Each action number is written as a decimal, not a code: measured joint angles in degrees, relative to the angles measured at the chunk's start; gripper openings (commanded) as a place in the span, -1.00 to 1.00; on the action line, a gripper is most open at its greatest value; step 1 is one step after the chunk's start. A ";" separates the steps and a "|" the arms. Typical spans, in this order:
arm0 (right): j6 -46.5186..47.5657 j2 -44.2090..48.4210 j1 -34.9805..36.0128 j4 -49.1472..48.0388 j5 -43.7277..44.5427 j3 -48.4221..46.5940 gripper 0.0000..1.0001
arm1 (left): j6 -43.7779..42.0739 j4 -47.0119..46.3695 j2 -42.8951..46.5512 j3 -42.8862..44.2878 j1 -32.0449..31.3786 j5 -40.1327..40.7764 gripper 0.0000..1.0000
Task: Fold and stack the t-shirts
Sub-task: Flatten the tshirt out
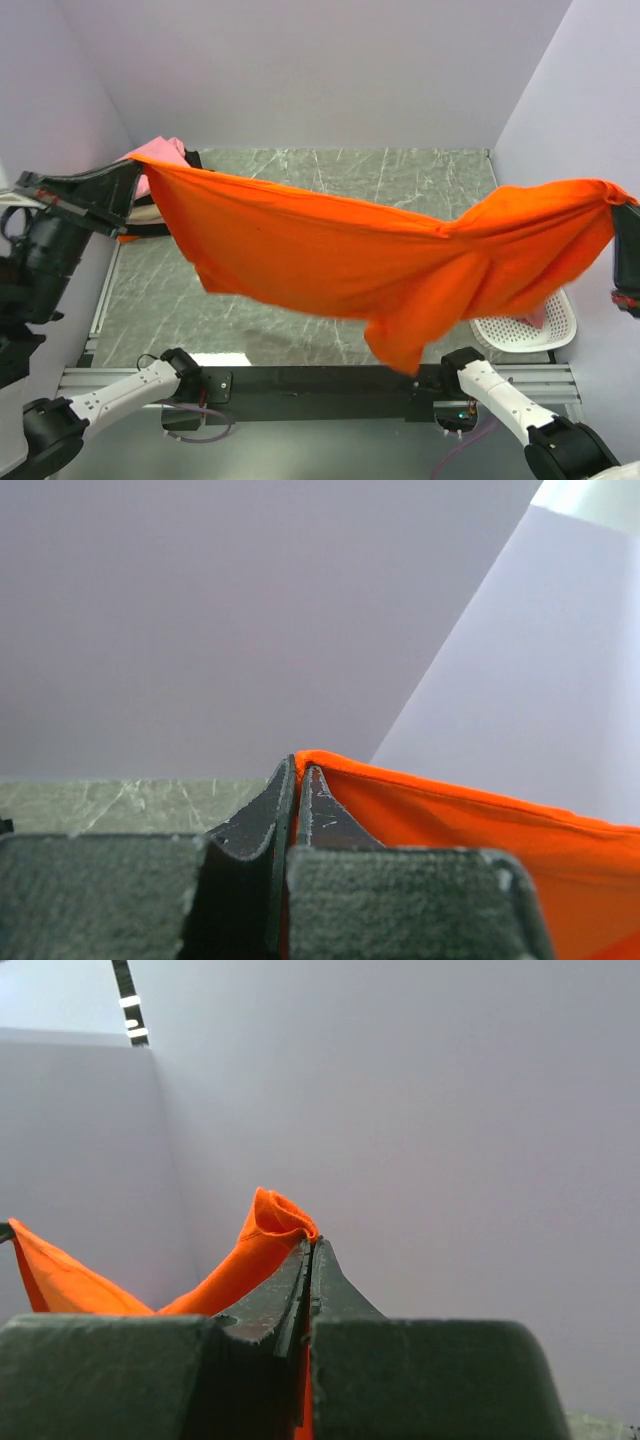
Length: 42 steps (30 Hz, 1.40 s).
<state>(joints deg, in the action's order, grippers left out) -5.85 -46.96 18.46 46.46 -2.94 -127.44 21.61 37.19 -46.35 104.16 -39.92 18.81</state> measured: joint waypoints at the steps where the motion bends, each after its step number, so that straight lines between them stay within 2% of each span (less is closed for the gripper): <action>1: 0.17 0.00 -0.02 -0.66 -0.26 0.83 -1.00 | -0.04 -0.02 -0.39 -0.42 0.00 0.00 -0.99; 4: 0.94 -0.92 0.00 -2.43 -0.17 6.62 -1.00 | -0.66 -0.37 -4.11 -1.27 0.00 1.38 -0.99; 7: 1.66 -5.16 -0.02 -4.44 1.11 13.22 -1.00 | -1.46 -0.79 -11.65 -1.86 0.98 3.30 -0.99; 12: 2.86 -20.46 -0.72 -7.58 3.56 18.40 -1.00 | -2.40 -2.14 -28.74 -4.55 11.43 0.13 -0.99; 17: 3.30 -38.60 -2.43 -7.72 3.52 15.37 -1.00 | -2.67 -1.84 -41.99 -5.03 20.74 -4.55 -0.99; 22: 3.80 -47.76 -3.10 -5.18 3.30 4.42 -1.00 | -3.45 -1.64 -44.28 1.16 23.63 -7.80 -0.99; 26: 4.13 -45.59 -3.13 -6.38 3.10 -1.68 -1.00 | -4.42 -4.24 -41.33 4.74 23.54 -10.32 -0.99; 30: 4.28 -38.99 -3.15 -7.69 2.45 -1.07 -1.00 | -4.63 -5.31 -35.34 3.87 23.50 -13.31 -0.99; 38: 4.44 -18.49 -3.15 -10.05 -1.55 14.78 -1.00 | -4.57 -3.76 -20.55 -2.08 23.50 -19.52 -0.99; 42: 4.44 -12.74 -3.15 -8.39 -3.80 14.78 -1.00 | -4.33 -1.29 -15.54 -1.60 23.50 -22.16 -0.99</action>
<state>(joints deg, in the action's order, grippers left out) -1.41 -59.70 15.31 38.06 -6.74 -112.66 17.28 35.90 -61.89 102.56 -16.43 -3.36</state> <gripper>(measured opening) 0.008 0.022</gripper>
